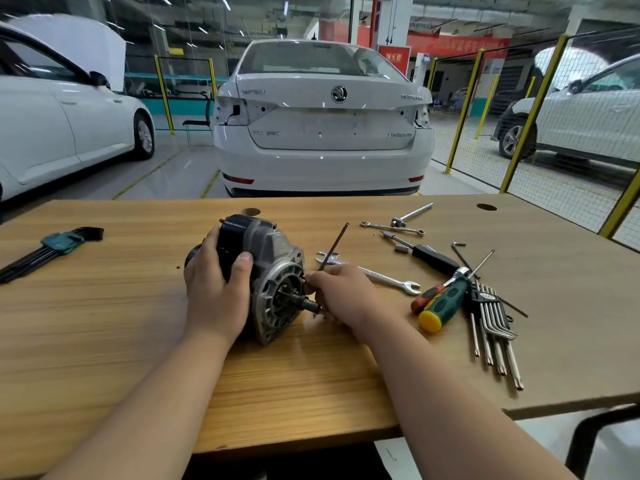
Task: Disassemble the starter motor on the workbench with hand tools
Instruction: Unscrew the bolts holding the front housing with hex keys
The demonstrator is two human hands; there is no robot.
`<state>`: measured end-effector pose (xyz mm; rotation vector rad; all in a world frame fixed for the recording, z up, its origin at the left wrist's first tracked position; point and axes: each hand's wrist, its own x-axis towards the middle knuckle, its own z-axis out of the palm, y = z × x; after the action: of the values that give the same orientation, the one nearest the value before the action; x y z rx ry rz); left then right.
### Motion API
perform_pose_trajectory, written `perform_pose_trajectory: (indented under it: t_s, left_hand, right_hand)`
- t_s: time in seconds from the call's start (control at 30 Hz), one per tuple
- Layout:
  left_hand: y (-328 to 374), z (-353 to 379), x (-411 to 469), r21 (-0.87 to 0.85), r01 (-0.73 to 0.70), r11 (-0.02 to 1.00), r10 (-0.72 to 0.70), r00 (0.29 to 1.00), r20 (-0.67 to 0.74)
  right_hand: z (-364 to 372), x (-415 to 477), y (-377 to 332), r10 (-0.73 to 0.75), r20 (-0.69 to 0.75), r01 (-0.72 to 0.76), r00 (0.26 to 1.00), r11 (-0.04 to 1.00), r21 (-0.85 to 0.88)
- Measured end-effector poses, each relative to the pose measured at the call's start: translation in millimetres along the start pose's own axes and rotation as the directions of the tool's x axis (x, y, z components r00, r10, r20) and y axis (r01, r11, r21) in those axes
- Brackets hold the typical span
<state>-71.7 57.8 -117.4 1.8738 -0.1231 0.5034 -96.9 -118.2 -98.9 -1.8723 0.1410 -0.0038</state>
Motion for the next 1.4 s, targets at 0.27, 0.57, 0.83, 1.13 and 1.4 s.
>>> perform_pose_trajectory:
  t_s: [0.27,0.57,0.83,1.13,1.4]
  left_hand:
    - [-1,3,-1,0.015,-0.015,1.0,0.015,1.0,-0.021]
    - [2,3,-2,0.011,0.009,1.0,-0.008,0.999,-0.04]
    - [0,5,-1,0.014,0.009,1.0,-0.008,0.999,-0.047]
    - [0,5,-1,0.015,-0.002,1.0,0.003,0.999,-0.041]
    - [-1,5,0,0.015,0.003,1.0,-0.003,0.999,-0.038]
  right_hand:
    - [9,-2,-4,0.111,-0.074,-0.104,0.991,0.99,0.097]
    - [17,-5,-6,0.122,-0.09,-0.1,0.988,0.971,0.217]
    - [14,-3,0,0.034,-0.034,-0.027,0.999,0.977,0.21]
    - [-4,5,-4,-0.03,0.075,0.041,0.997,0.988,-0.146]
    - [-7,2,-16,-0.413,0.02,0.294,0.91,0.611,-0.735]
